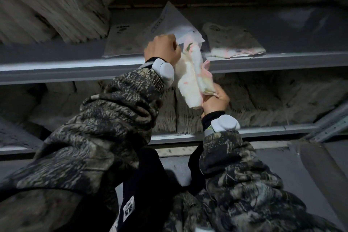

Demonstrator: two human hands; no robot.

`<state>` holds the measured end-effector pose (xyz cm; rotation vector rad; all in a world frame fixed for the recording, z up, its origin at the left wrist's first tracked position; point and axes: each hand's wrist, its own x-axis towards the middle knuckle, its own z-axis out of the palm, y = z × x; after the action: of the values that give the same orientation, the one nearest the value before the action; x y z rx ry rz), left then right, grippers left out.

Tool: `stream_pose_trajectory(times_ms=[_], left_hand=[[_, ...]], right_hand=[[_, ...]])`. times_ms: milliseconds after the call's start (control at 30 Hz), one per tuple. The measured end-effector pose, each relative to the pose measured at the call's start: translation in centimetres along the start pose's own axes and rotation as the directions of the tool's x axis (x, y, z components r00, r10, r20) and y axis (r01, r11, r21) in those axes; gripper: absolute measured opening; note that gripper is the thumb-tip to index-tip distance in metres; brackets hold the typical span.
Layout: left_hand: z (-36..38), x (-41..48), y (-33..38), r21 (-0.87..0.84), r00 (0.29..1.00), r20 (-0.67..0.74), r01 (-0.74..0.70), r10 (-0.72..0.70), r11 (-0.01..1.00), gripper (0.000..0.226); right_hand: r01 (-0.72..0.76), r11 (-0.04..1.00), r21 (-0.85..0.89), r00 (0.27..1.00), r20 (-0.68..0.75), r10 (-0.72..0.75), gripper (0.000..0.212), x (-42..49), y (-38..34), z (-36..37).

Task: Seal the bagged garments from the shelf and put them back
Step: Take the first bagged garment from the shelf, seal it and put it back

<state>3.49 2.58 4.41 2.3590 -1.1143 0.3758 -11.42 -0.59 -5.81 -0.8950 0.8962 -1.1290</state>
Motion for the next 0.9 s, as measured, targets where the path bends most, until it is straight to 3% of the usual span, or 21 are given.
stream_pose_trajectory(times_ms=[100,267,367,667,900], left_hand=[[-0.3,0.5,0.1,0.015,1.000,0.007,-0.003,0.003,1.000,0.020],[-0.6,0.5,0.9,0.040,0.996,0.008,-0.085,0.085,0.996,0.021],[-0.8,0.1,1.5,0.040,0.987,-0.008,-0.160,0.161,0.986,0.019],[-0.9,-1.4,1.7,0.036,0.971,0.005,-0.238,0.238,0.971,0.018],[0.2,-1.6,0.0,-0.012,0.977,0.003,-0.211,0.211,0.977,0.014]], right_hand=[[0.137,0.973,-0.186,0.990,0.060,-0.128,0.026,-1.1,-0.3,0.0],[0.361,0.841,-0.402,0.932,0.191,-0.309,0.034,-1.2,-0.4,0.4],[0.400,0.787,-0.469,0.916,0.188,-0.354,0.040,-1.2,-0.6,0.5],[0.426,0.774,-0.469,0.901,0.138,-0.412,0.049,-1.7,-1.2,1.0],[0.352,0.874,-0.335,0.936,0.103,-0.337,0.050,-1.0,-0.7,1.3]])
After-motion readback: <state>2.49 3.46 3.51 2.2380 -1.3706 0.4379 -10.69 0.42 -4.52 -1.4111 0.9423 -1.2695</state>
